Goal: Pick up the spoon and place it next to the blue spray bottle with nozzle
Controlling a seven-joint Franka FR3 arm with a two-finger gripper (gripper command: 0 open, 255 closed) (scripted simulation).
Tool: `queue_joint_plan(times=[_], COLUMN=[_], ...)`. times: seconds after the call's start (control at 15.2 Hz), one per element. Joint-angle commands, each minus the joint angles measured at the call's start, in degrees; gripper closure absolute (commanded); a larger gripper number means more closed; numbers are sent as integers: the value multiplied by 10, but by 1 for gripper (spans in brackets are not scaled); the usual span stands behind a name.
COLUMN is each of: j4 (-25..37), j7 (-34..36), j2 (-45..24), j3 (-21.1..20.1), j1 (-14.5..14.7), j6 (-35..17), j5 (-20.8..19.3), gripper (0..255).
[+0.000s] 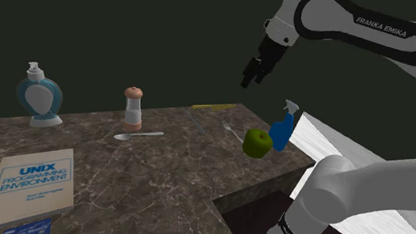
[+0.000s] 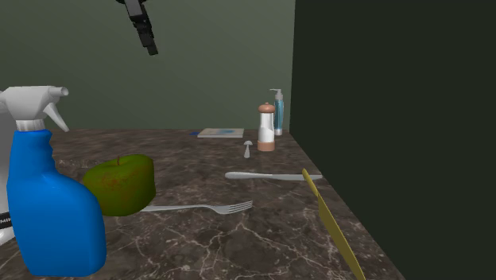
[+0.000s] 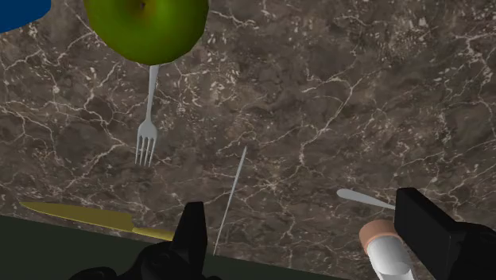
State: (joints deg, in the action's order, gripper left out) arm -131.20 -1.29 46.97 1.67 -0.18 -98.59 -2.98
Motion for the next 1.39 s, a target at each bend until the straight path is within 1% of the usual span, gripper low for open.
queue_joint_plan(times=[0.0,0.33,0.66,0.99,1.32], j4=[0,-26,-32,-17,17], j7=[0,49,95,142,191], j2=[0,-55,-126,-212,-308], j3=[0,-32,-64,-95,-125], j1=[0,8,15,19,21], j6=[0,-79,-157,-230,-293], j5=[0,23,40,49,45], gripper=[0,0,0,0,0])
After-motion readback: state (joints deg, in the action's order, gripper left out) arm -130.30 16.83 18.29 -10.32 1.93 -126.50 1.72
